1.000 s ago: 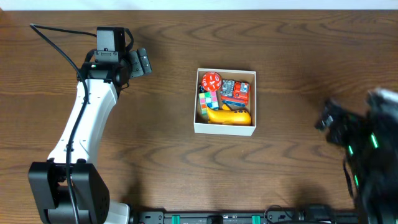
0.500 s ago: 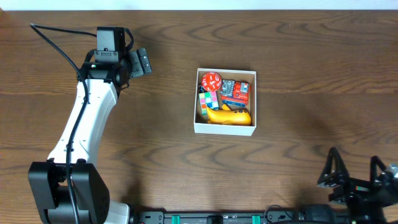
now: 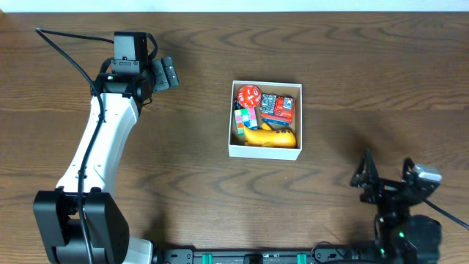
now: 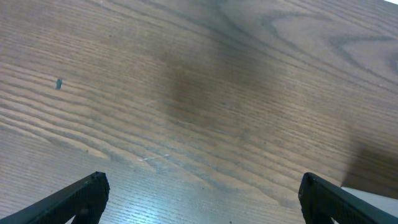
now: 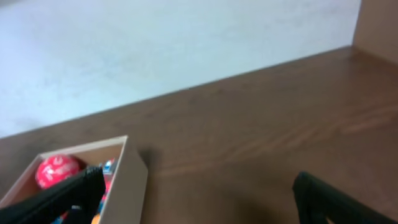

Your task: Pack container

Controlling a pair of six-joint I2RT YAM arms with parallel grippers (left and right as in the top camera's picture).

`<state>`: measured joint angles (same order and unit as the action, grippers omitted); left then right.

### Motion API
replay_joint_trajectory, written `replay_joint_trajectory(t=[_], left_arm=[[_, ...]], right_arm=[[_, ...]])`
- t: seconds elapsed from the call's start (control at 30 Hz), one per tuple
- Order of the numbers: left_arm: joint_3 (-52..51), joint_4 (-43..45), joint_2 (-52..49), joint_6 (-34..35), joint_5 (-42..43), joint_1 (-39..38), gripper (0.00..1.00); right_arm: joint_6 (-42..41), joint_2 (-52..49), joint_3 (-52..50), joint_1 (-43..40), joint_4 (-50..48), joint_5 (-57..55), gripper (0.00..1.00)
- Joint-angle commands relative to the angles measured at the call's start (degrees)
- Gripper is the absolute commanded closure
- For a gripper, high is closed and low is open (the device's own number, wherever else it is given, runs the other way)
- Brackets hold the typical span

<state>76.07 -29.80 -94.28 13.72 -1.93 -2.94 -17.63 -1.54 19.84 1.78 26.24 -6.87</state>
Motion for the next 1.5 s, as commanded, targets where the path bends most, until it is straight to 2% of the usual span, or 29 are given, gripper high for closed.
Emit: replay_joint_trajectory(t=[0.0, 0.33, 0.57, 0.73, 1.0, 1.47], left_arm=[[0.76, -0.13, 0.42, 0.35, -0.7, 0.13, 0.02], [0.76, -0.13, 0.42, 0.35, -0.7, 0.13, 0.02], [0.76, -0.15, 0.42, 0.35, -0.7, 0.13, 0.02], [0.76, -0.13, 0.42, 0.35, -0.7, 0.13, 0.02], [0.76, -0.15, 0.42, 0.35, -0.7, 0.13, 0.02], [0.76, -0.13, 0.42, 0.35, -0.7, 0.13, 0.02]], right_arm=[[-0.57, 1.22, -6.01, -0.48, -5.97, 0.26, 0.01], [6.03, 1.22, -16.59, -0.48, -23.67, 0.26, 0.01], [11.58, 1.22, -17.81, -0.48, -23.04, 1.16, 0.01], [11.8, 1.22, -19.54, -0.48, -22.43, 1.22, 0.01], [16.57, 1.22, -19.54, -0.48, -22.45, 1.55, 0.01], [16.61, 1.22, -19.54, -0.48, -22.56, 1.55, 0.01]])
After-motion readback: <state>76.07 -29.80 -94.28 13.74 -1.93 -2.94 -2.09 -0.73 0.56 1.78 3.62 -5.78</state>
